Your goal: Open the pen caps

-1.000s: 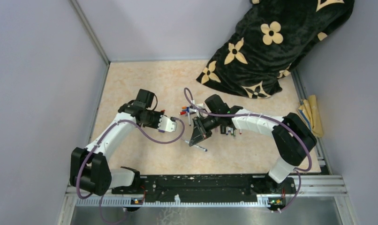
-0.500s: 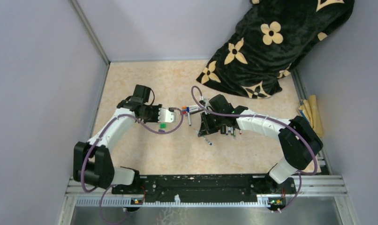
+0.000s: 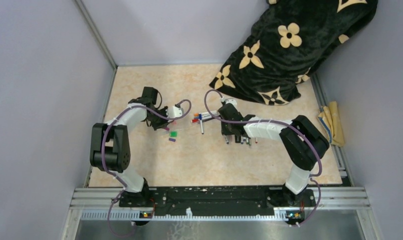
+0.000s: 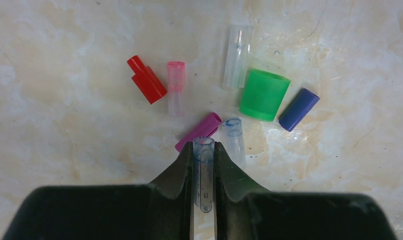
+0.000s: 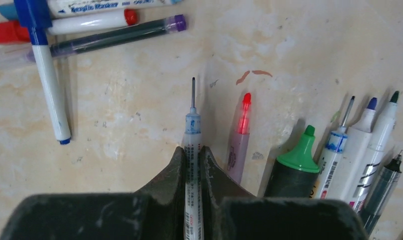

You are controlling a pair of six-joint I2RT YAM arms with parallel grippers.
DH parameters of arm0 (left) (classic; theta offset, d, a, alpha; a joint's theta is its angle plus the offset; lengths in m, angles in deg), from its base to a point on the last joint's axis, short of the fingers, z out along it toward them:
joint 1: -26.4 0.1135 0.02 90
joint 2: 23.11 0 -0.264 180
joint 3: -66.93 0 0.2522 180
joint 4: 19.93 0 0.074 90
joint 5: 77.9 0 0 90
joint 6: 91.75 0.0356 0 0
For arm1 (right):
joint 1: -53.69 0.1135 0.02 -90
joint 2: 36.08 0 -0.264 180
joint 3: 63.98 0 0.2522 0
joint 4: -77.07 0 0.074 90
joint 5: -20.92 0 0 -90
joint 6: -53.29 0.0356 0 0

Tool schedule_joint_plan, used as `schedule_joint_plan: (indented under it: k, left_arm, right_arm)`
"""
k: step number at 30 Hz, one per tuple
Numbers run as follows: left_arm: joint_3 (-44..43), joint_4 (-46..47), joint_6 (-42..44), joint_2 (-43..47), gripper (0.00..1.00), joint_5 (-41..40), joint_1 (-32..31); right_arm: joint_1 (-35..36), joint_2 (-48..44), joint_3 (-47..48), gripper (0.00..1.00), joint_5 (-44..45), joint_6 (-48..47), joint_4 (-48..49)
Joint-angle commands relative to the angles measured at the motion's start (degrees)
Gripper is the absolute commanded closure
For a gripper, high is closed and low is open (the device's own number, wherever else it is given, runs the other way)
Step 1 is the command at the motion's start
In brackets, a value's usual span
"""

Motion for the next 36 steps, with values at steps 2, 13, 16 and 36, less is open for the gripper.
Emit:
schedule_joint_plan:
  k: [2, 13, 16, 36]
  left_arm:
    - [3.0, 1.8, -2.0, -0.4, 0.86, 2.5, -0.1]
    - [1.9, -4.0, -1.3, 1.4, 0.52, 7.4, -0.1]
    - [0.3, -5.8, -1.8, 1.8, 0.49, 8.3, -0.1]
    - [-21.5, -17.4, -14.4, 7.4, 0.01, 14.3, 0.9]
  right_arm:
    - [0.1, 1.4, 0.2, 1.00, 6.9, 2.0, 4.5]
    - [0.1, -2.4, -4.8, 0.75, 11.7, 0.4, 3.6]
    - [0.1, -4.2, -4.9, 0.67, 11.8, 0.3, 3.1]
    - [5.9, 1.3, 16.5, 0.58, 6.3, -2.3, -1.2]
